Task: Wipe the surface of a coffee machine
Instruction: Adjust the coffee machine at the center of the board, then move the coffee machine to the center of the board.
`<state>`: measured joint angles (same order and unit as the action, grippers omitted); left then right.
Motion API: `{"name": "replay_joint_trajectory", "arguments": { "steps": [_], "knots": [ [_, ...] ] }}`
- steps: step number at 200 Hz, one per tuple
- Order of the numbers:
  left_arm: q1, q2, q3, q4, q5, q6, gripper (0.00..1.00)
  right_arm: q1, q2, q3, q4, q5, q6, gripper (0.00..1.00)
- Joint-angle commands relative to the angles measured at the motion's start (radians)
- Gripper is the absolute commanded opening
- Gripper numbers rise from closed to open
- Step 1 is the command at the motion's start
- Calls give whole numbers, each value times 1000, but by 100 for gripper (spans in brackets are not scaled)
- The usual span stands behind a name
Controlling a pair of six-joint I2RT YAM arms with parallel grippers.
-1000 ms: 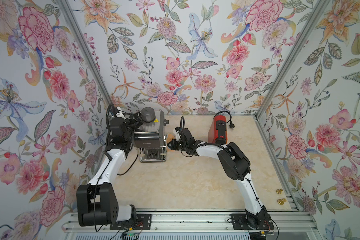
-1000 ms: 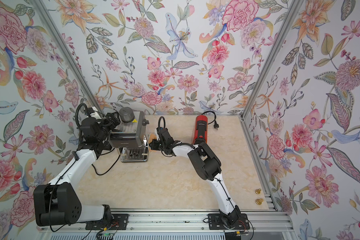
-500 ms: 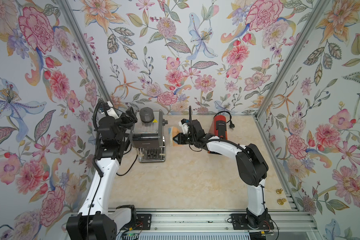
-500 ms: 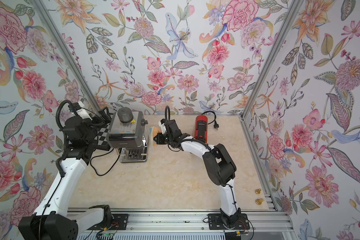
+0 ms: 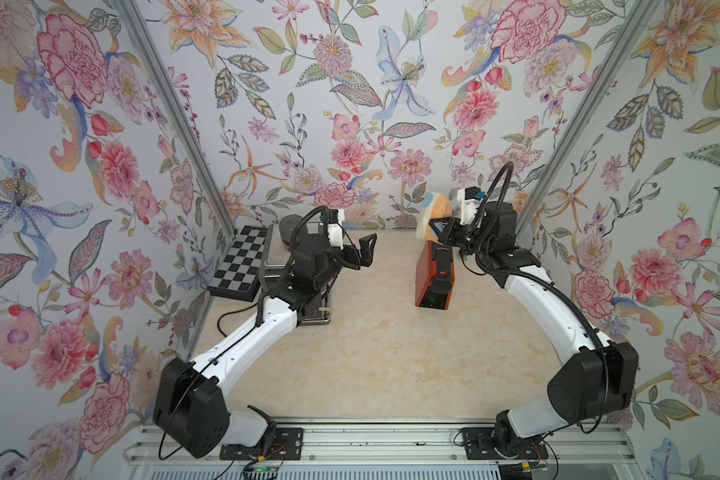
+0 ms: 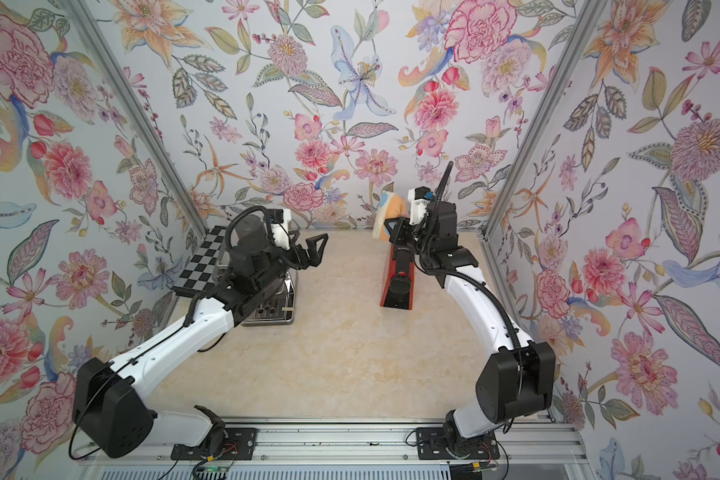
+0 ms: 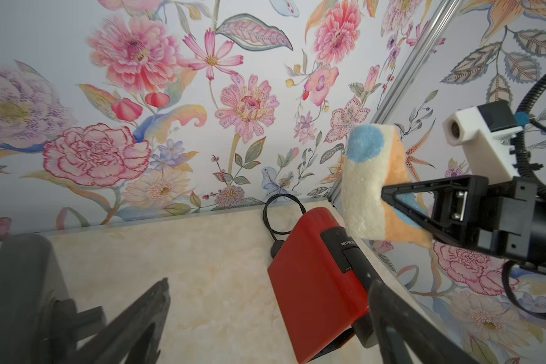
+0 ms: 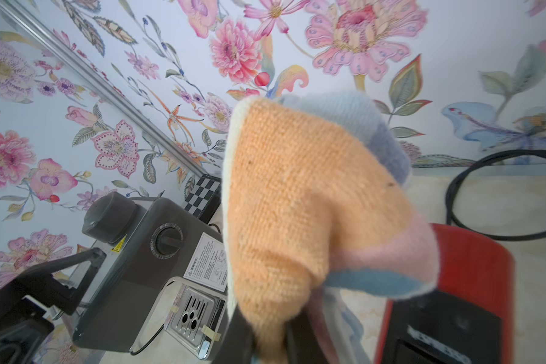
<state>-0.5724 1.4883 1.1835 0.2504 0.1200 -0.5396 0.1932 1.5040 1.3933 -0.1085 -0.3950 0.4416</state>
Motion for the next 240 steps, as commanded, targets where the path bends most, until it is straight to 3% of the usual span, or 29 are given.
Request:
{"name": "replay_joint_trajectory", "arguments": {
  "steps": [1, 30, 66, 118, 150, 187, 240],
  "knots": [
    [-33, 164, 97, 99, -1, -49, 99, -99, -56, -77, -65, -57, -31, 0],
    [-70, 367, 242, 105, -12, -82, 99, -190, -93, -165, -74, -71, -55, 0],
    [-90, 554, 404, 90, -17, -118, 99, -247, -36, -212, -65, -55, -88, 0],
    [-97, 739, 574, 67, 2, -179, 99, -299, 218, -98, 27, -22, -114, 0],
    [-105, 803, 597, 78, 21, -204, 99, -291, 416, 40, 142, -98, -98, 0],
    [-107, 855, 619, 81, 45, -226, 99, -248, 618, 235, 150, -140, -103, 0],
    [-110, 864, 577, 104, 73, -250, 99, -182, 755, 340, 136, -161, -143, 0]
  ]
}}
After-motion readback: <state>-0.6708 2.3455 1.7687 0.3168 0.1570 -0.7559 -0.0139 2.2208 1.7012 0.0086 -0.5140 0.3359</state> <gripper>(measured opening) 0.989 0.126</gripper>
